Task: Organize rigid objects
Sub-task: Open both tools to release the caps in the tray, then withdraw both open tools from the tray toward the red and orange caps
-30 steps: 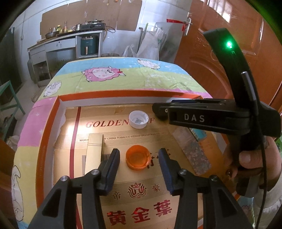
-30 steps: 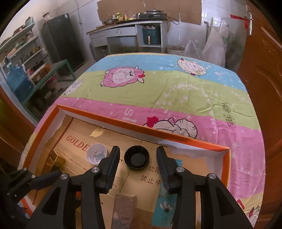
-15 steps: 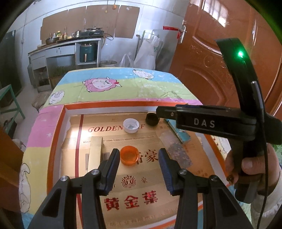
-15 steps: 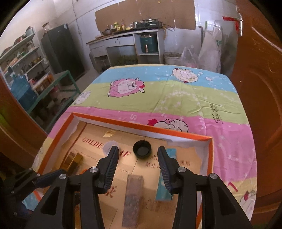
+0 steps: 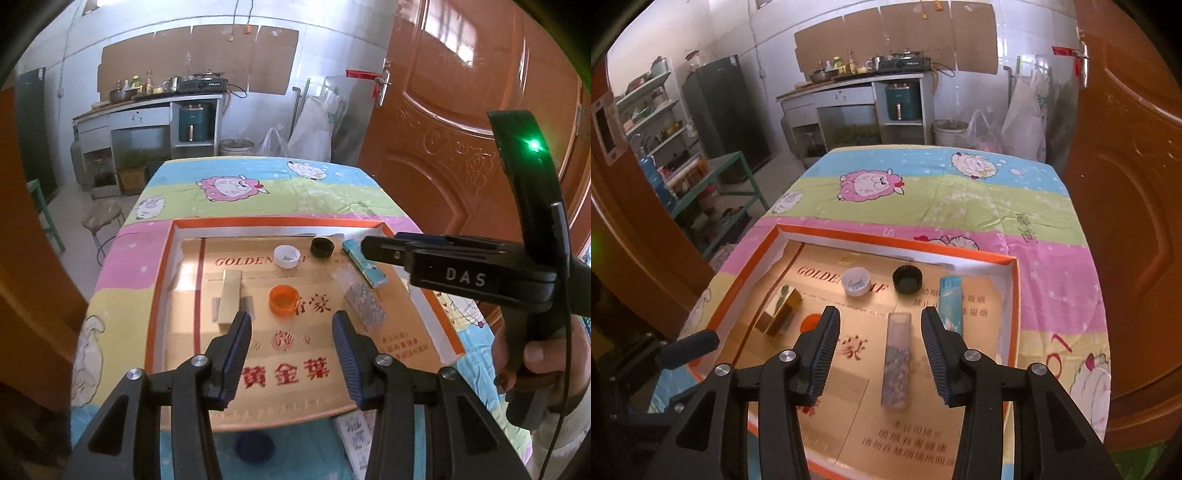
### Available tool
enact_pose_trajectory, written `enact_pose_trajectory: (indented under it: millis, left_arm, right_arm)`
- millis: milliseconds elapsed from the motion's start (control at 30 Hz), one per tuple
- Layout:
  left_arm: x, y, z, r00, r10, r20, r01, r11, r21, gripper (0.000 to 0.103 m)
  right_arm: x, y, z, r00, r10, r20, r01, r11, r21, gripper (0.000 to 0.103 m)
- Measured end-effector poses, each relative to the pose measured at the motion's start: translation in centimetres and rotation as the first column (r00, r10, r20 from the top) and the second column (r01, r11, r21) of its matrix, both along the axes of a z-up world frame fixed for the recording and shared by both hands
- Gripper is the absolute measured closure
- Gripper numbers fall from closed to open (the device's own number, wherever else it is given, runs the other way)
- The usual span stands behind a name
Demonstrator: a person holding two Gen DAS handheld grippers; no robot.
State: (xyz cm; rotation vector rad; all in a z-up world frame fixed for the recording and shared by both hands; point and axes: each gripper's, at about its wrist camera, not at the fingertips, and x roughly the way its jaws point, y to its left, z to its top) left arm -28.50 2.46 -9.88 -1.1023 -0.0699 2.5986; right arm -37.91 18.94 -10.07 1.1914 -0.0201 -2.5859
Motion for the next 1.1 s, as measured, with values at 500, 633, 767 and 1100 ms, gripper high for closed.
enact_pose_trajectory:
  millis: [500,633,767,1100]
  left_arm:
    - [4.4,-2.8,0.7,0.999,0.027,-0.017,-0.027,1.0,0.012,0.058]
    - [5.8,-3.3,0.6,0.999,0.03,-0.025,-0.03,0.999,0.009,0.058]
    - [7.3,-3.7,0.3,0.999,0.024,-0.029,-0.024,1.0,-0.001,0.058]
    - [10.5,-5.0,-0.7,0.999,0.033,-0.029,-0.033,0.999,-0.013,0.058]
  right_arm:
    - [5.6,-0.5,1.2,1.0,-0.009,-0.014,0.009,1.0,-0.006,0.056]
    - [7.5,-0.9,1.1,1.0,-0.011,-0.019,0.01,1.0,-0.006,0.056]
    - [9.3,-1.1,0.8,1.0,-0.012,-0.027,0.011,1.0,-0.021,0.056]
    - [15.5,-1.8,-2.3,1.0,0.023,-0.003,-0.023,0.998,-0.054,0.041]
